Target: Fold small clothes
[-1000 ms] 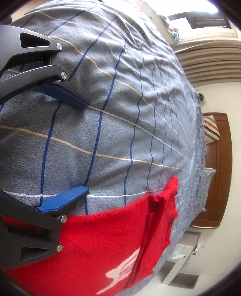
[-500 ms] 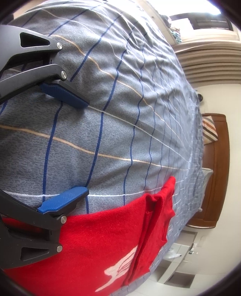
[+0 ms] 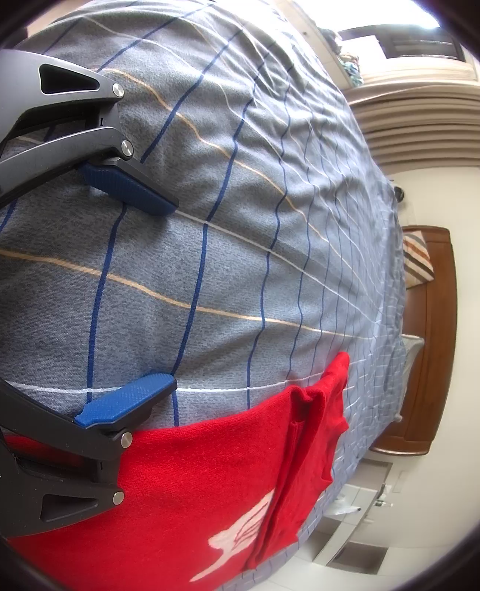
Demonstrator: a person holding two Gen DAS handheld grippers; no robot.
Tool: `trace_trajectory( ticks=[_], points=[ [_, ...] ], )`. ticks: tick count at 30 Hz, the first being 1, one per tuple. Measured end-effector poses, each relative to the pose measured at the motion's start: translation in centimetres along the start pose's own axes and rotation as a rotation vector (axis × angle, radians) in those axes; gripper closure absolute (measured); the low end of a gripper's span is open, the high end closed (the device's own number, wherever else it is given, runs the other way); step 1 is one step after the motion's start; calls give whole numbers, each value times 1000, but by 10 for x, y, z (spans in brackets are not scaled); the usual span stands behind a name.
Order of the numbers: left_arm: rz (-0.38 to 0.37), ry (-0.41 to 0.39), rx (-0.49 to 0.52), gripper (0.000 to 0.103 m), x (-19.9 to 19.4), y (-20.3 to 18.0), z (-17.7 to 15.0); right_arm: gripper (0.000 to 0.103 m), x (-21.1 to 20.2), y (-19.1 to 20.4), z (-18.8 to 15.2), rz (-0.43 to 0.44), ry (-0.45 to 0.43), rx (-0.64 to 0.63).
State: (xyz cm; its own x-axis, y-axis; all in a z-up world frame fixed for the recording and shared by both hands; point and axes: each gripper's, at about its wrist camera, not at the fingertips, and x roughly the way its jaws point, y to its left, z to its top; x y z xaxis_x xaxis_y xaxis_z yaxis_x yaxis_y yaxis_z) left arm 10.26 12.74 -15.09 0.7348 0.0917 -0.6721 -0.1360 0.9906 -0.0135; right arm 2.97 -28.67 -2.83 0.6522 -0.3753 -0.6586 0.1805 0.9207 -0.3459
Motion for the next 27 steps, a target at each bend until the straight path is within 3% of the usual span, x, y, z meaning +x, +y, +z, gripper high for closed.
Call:
trace_trajectory(
  ticks=[6,8,10,12,15,18,22,27],
  points=[
    [-1,2,-1,14,0,0,0,20,-2,2,-2,10,-1,3],
    [-7,29,-4,14,-3,1,1,20,-3,-2,-3,65,2,28],
    [-36,63,-35,15,-17,6,2,20,-7,-7,-7,172,-3,59],
    [-132,76,-69,15,-40,13,-5,20,-11,-9,-14,288,-5,83],
    [-241,136,-73,16,-61,9,-23,20,-7,5,-31,545,58,113],
    [-302,230,-55,28,-64,-6,-40,20,11,35,-54,744,177,128],
    [-337,272,-16,45,-67,-26,-44,28,30,54,-78,809,266,160],
    [-404,356,-61,72,-58,-31,-47,42,53,56,-86,903,338,300]
  ],
)
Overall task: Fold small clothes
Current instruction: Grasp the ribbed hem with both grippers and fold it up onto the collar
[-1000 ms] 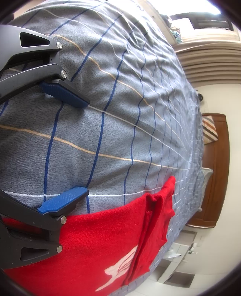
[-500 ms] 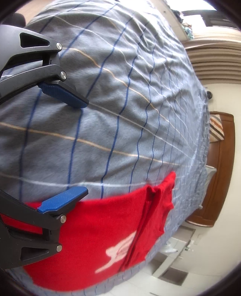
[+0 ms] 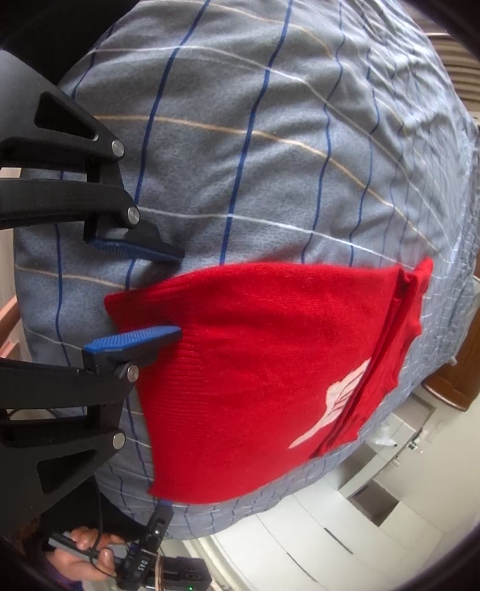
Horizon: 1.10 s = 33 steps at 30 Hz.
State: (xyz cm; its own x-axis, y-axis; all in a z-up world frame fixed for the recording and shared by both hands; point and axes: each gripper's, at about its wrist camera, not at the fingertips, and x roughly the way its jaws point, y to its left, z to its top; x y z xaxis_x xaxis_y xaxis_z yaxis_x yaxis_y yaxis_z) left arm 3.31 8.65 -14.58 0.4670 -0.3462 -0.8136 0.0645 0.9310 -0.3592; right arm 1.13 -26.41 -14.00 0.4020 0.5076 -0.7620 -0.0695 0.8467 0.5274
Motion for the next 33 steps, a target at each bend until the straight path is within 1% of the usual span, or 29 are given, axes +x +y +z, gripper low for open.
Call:
trace_trajectory(
  ticks=[1,2,3,5,7,9,12,15,18,20,22,25,30,33],
  points=[
    [5,5,-3,79,3,-1,0,46,4,-2,0,0,15,7],
    [11,9,-4,92,4,-2,-1,57,9,-3,-1,-6,28,11],
    [8,17,-6,98,4,-3,-3,75,13,-4,-1,-12,38,14],
    [6,14,-15,100,2,-5,-4,98,14,-8,-1,-7,42,27],
    [-8,-1,-27,101,-5,-7,-4,98,3,-7,0,10,14,25],
    [-59,-32,-51,101,-19,-7,-5,98,-14,-2,3,22,-34,11],
    [-135,-93,-69,101,-40,-14,9,98,-40,7,12,61,-116,-5],
    [-189,-169,-85,101,-53,-17,38,98,-53,17,35,70,-207,-51],
    [-213,-223,-95,101,-48,-16,81,98,-55,19,70,44,-283,-89],
    [-193,-254,-86,101,-39,-14,112,98,-52,16,100,33,-326,-95],
    [-183,-262,-96,101,-23,-10,144,98,-45,13,134,25,-352,-96],
    [-137,-271,-86,101,4,-10,193,98,-27,11,186,13,-374,-112],
    [-55,-251,-88,101,57,-12,269,98,13,3,265,-25,-369,-135],
    [-21,-229,-113,101,88,-6,301,98,43,-8,305,-45,-350,-116]
  ],
)
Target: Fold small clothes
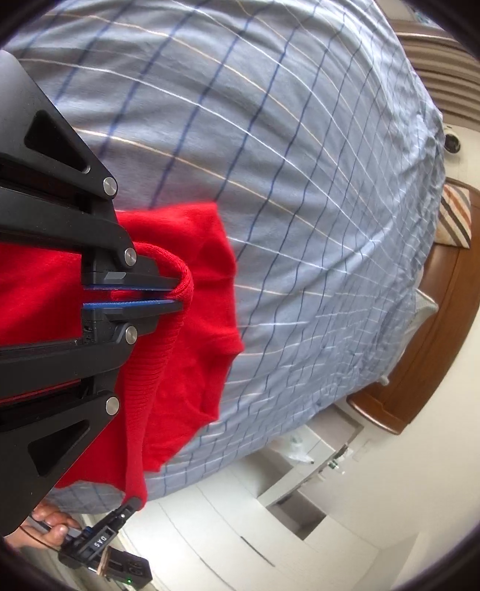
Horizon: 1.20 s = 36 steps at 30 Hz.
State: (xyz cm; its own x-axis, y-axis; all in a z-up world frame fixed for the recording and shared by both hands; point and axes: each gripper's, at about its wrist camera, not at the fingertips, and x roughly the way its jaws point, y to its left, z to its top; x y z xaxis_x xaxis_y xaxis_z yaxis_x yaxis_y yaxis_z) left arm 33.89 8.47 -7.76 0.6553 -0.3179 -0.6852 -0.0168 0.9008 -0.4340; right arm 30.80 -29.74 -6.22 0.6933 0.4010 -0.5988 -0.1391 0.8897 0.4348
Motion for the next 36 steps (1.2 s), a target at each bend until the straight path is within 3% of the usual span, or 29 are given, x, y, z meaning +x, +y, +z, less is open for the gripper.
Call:
trace_trajectory(
  ticks=[4,6,7,8,9,10,11,17,24,28,32,36],
  points=[
    [53,21,-24,100,42,7,22,98,47,-13,17,-14,27,3],
    [94,43,-47,92,57,11,28,96,66,-21,22,-13,47,34],
    [127,43,-62,80,61,15,30,92,69,-25,21,-26,46,46],
    [159,39,-79,55,63,19,32,78,69,-28,21,-40,35,57],
    [171,26,-99,44,60,24,33,63,68,-31,22,-44,21,68],
    [175,-2,-113,33,53,27,34,59,63,-35,22,-43,7,80],
    [172,-26,-117,30,46,29,35,59,58,-36,22,-41,-2,86],
    [184,-39,-2,29,-1,23,11,59,14,-28,0,-67,-13,-25],
    [185,-8,210,20,-75,3,-86,49,-72,-11,-63,-72,-30,-145],
    [190,-8,266,18,-105,-1,-145,48,-116,2,-112,-91,-26,-203],
    [199,-31,272,14,-111,0,-181,33,-145,14,-159,-136,-64,-224],
    [220,-37,274,14,-98,1,-200,33,-141,16,-182,-192,-71,-221]
  ],
)
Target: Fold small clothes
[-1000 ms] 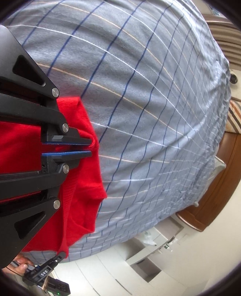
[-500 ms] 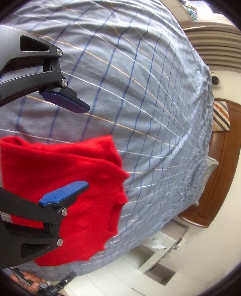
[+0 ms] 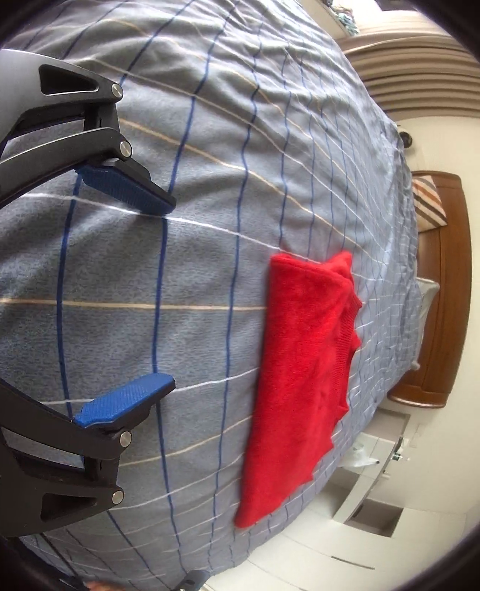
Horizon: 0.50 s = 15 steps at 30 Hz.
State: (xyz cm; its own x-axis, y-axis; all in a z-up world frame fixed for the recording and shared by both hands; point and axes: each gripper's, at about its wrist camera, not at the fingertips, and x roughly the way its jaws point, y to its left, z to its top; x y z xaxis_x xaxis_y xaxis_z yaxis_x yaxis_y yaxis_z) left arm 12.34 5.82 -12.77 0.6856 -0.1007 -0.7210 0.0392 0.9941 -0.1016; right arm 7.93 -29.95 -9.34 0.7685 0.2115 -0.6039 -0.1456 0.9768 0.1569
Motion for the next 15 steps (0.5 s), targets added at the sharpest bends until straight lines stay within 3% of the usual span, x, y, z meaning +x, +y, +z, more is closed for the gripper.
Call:
trace_trajectory(
  ticks=[6,15],
  points=[
    [23,-30,26,7,8,-3,-14,33,31,5,-30,-62,70,-25],
    [23,-60,44,4,10,-4,-22,29,32,-3,-46,-33,14,12]
  ],
)
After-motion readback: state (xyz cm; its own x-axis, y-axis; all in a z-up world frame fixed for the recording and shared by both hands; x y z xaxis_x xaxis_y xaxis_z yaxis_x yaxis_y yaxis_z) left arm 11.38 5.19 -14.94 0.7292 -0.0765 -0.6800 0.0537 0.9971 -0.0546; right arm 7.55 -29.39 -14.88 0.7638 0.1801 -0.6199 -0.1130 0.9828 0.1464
